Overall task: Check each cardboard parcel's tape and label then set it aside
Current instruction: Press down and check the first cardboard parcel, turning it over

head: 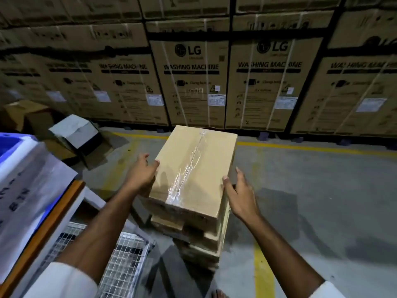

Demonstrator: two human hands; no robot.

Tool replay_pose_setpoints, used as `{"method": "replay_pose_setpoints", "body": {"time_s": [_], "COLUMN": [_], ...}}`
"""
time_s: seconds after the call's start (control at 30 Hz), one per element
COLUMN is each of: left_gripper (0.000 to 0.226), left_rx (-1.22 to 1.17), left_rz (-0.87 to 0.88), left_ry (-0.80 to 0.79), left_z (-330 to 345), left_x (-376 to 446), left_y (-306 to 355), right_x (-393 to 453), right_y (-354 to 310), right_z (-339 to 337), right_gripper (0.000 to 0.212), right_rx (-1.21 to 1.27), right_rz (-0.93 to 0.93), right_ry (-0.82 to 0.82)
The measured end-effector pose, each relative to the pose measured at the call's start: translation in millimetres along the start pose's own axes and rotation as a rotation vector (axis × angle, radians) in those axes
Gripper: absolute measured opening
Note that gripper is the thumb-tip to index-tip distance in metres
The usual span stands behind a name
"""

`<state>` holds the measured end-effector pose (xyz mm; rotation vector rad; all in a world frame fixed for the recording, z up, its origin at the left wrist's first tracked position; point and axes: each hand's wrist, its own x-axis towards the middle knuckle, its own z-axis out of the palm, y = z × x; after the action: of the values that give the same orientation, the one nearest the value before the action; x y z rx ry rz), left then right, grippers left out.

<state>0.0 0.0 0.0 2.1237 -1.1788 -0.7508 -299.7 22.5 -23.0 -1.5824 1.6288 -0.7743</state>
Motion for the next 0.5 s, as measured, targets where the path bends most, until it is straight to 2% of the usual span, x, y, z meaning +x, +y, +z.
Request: {"method": "replay_pose_setpoints", "body": {"time_s": [0.07,0.2,0.27,0.37,0.43,0.5], "left_gripper": [0.082,0.073,0.066,0.04,0.044,0.039], "left_rx": [-0.041,-0.073,-0.099,-0.072,-0.064,-0.079], "left_rz": [-0.076,-0.16,-0.158,-0.158,-0.182,-0.18], "left_ry": [-0.016,-0.103,-0.084,-0.03,0.035,0.12], "left_z": [10.2,26.8,9.4,-18.8,-37.4,-60.4], "left_x": [20.5,46.3,11.7,-54.4,-91.0,-133.6], "left_y": [-19.0,-70.1,-44.7,-12.4,-20.3,-35.1], "right_x": [5.8,9.1,10.7,4.4,-10.5,-35.6], "right_y": [-2.7,-4.3,-8.9,-21.3,-33.1,-47.3], "right_z": [5.1,12.6,14.1,17.0,19.7,22.2], "right_gripper": [0.057,0.05,0.059,0.072,0.071,0.067], "right_rx": [0.047,0.088,0.087,0.085,0.081,0.093], "right_rz": [0.035,0.036,-0.026,-0.088,-0.137,-0.206], "right_ry": [-0.052,-0.143,-0.171,-0.237,-0.298,-0.367]}}
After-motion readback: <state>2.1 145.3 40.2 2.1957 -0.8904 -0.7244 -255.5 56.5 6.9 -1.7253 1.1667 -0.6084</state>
